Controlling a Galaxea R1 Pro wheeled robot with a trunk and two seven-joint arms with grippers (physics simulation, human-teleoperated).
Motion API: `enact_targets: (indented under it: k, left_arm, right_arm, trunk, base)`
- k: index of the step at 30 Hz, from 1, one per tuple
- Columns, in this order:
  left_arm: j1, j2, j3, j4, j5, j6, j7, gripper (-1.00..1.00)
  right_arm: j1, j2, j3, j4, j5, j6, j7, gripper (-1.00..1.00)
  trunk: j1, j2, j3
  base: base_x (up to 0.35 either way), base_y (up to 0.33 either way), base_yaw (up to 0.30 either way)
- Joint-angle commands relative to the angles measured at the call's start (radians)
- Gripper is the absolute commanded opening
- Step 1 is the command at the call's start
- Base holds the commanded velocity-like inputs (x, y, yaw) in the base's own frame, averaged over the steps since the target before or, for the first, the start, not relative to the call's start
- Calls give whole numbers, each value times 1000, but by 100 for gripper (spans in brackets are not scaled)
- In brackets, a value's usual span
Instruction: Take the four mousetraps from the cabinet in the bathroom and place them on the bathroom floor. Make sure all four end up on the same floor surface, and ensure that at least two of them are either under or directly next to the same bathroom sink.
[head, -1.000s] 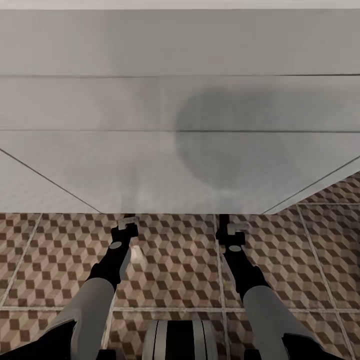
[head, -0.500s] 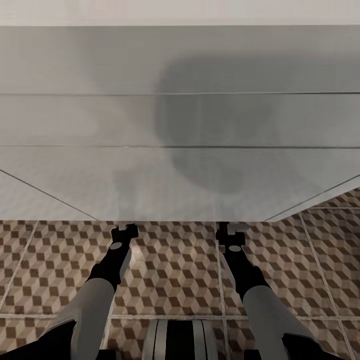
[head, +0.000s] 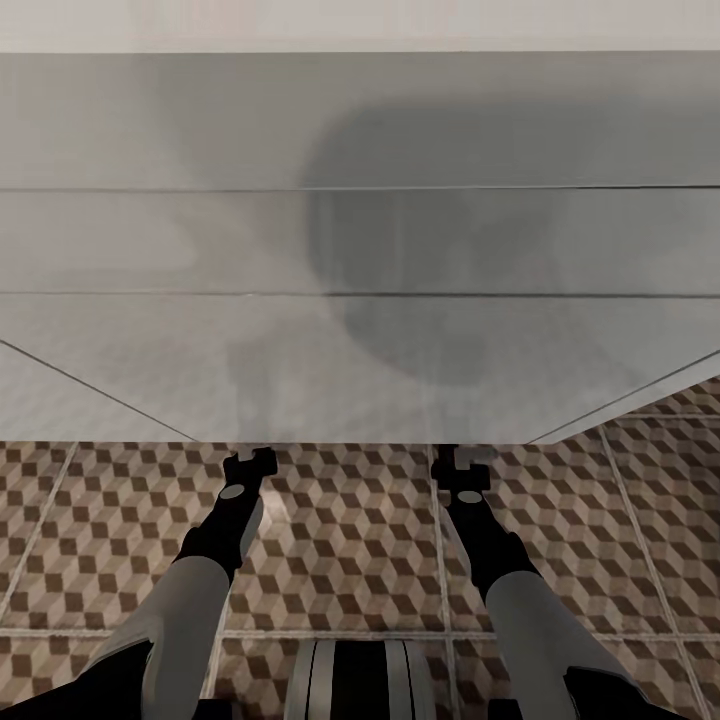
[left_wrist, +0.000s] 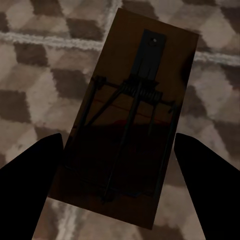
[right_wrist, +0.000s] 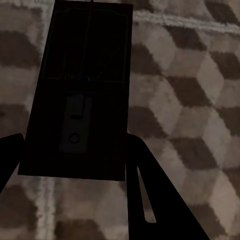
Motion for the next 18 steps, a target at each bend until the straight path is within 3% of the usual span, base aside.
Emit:
enact_targets:
  k: [1,12,18]
  left_arm:
    - [-1,-1,7,1,-10,-4,0,-100]
    - [-1,1,7,3,-9,-3,0,-100]
    - [-1,3,7,3,-9,-2,0,-100]
  right_arm:
    - [0,1,-3,-1,8,5,0,-100]
    - [0,1,-5,13,1,21,-8,-100]
    - [0,1,-5,28,1,-25,-6,-100]
  trunk:
    - [0,0,-1]
    - [0,0,-1]
    - [0,0,-1]
  base:
    - [0,0,0]
    - [0,0,0]
    - [0,0,0]
